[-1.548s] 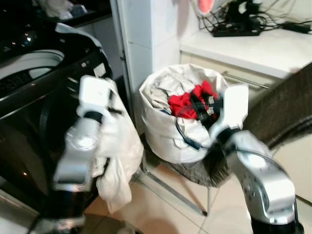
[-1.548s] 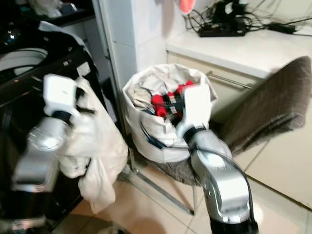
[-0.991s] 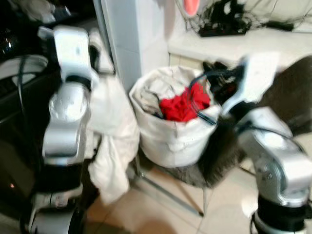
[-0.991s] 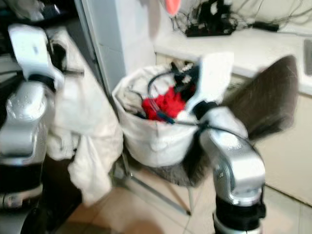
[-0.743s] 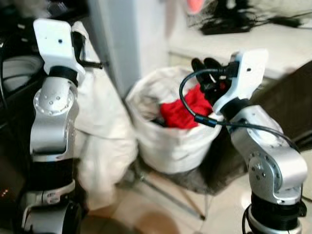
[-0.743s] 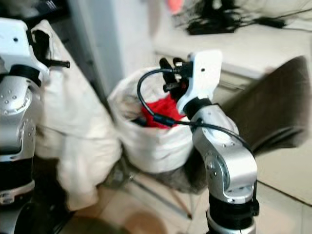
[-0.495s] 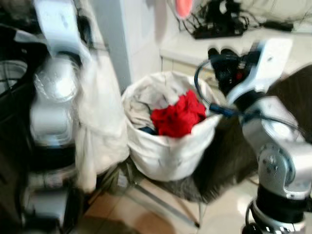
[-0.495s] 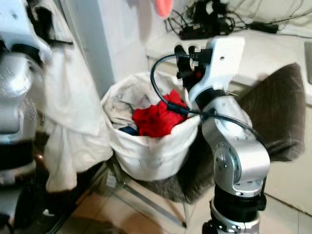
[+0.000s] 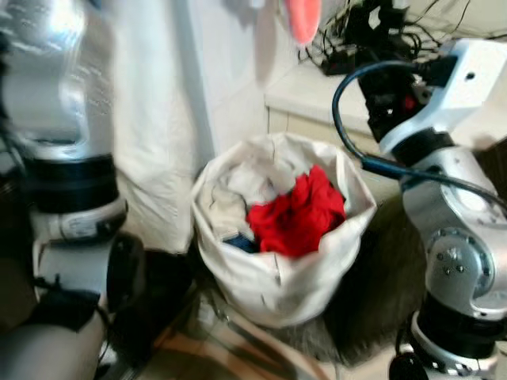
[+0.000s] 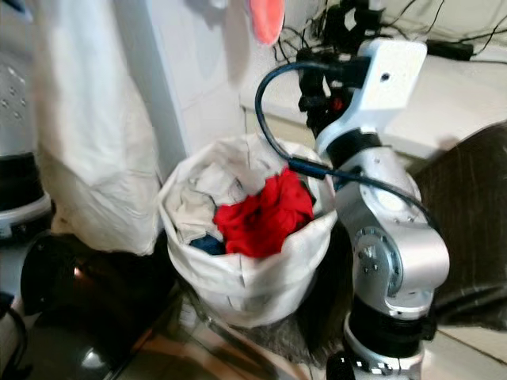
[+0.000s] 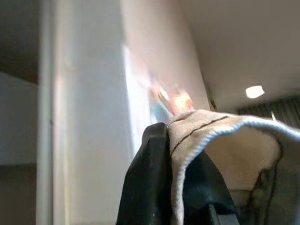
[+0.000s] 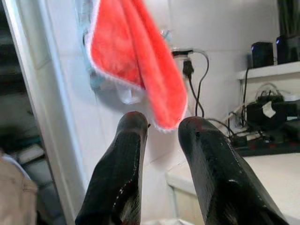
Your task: Clothes washing
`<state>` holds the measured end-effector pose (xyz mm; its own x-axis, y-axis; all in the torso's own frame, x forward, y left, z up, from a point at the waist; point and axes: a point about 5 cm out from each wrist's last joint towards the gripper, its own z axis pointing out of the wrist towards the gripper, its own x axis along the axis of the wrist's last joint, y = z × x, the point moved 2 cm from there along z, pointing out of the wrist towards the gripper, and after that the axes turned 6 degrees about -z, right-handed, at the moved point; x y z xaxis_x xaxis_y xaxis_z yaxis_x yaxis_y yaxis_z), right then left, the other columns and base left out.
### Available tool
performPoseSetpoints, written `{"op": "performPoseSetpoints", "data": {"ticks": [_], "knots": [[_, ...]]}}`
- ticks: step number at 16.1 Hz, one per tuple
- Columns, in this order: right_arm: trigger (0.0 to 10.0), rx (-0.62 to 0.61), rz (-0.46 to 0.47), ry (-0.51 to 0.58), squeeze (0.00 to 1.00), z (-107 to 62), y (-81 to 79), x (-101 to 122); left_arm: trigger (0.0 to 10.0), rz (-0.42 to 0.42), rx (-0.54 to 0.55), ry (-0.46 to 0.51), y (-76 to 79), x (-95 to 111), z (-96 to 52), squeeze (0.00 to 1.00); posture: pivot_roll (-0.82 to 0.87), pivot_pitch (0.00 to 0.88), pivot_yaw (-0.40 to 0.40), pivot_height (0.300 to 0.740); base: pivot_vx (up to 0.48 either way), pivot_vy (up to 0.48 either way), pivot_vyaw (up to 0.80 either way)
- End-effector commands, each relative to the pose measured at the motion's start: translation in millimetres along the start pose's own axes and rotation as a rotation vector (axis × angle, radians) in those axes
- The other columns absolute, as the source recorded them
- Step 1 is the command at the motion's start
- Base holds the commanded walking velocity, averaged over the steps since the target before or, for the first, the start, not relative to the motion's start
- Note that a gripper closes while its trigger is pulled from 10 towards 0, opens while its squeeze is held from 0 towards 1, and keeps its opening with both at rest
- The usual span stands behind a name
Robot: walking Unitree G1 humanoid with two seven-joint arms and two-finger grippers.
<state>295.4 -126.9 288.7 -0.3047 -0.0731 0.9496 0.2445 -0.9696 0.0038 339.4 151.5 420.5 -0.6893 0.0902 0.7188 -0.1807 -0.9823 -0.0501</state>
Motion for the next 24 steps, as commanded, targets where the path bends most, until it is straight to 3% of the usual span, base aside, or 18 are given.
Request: {"op": "performPoseSetpoints", "data": {"ticks": [1,3,4,6,8,11,14,16,18,20,24], "knots": [[10.0,0.034,-0.013,-0.103,0.00,-3.4,-8.6,-21,10.0,0.033,0.006,-0.138,-4.3,-38,-18.5,0.00,-0.03,0.000,0.079,0.740,0.000,0.000,0.00],[10.0,0.020,-0.021,-0.149,0.00,-10.1,-6.9,-34,10.0,0.036,-0.043,-0.303,7.7,-89,-55.4,0.00,-0.04,0.000,0.082,0.740,0.000,0.000,0.00],[10.0,0.019,-0.020,-0.153,0.00,-11.1,-6.9,-35,10.0,0.033,-0.049,-0.326,9.4,-95,-60.9,0.00,-0.04,0.000,0.083,0.740,0.000,0.000,0.00],[10.0,0.025,-0.015,-0.215,0.00,-18.9,-6.9,-51,10.0,0.043,-0.060,-0.460,18.7,-126,-98.3,0.00,-0.04,0.000,0.077,0.740,0.000,0.366,0.00],[10.0,0.051,-0.015,-0.226,0.00,-21.4,-11.7,-54,10.0,0.043,-0.053,-0.463,20.1,-126,-104.2,0.00,-0.03,0.000,0.067,0.740,0.000,0.401,0.00],[10.0,0.115,-0.001,-0.182,0.00,-15.4,-25.4,-45,10.0,0.068,-0.040,-0.416,15.9,-112,-99.1,0.00,-0.01,0.000,0.052,0.740,0.000,0.445,0.00],[10.0,0.125,0.008,-0.180,0.00,-14.7,-27.4,-45,10.0,0.074,-0.023,-0.408,14.1,-107,-98.9,0.00,0.00,0.000,0.045,0.740,0.000,0.450,0.00],[10.0,0.118,0.023,-0.183,0.00,-14.2,-27.0,-47,10.0,0.053,0.014,-0.444,15.4,-114,-110.3,0.00,0.00,0.000,0.045,0.740,0.000,0.000,0.00],[10.0,0.130,-0.010,-0.170,0.00,-13.7,-26.7,-44,10.0,0.104,0.005,-0.448,17.7,-116,-115.6,0.00,0.00,0.000,0.045,0.740,0.000,0.000,0.00],[10.0,0.144,-0.034,-0.144,0.00,-11.2,-26.0,-37,10.0,0.042,0.049,-0.431,20.0,-113,-112.7,0.00,-0.01,0.000,0.042,0.740,0.000,0.000,0.80],[10.0,0.138,-0.021,-0.114,0.00,-6.8,-23.2,-31,10.0,0.061,0.024,-0.383,25.7,-103,-104.1,0.00,0.00,0.000,0.034,0.740,0.000,0.000,0.80]]}}
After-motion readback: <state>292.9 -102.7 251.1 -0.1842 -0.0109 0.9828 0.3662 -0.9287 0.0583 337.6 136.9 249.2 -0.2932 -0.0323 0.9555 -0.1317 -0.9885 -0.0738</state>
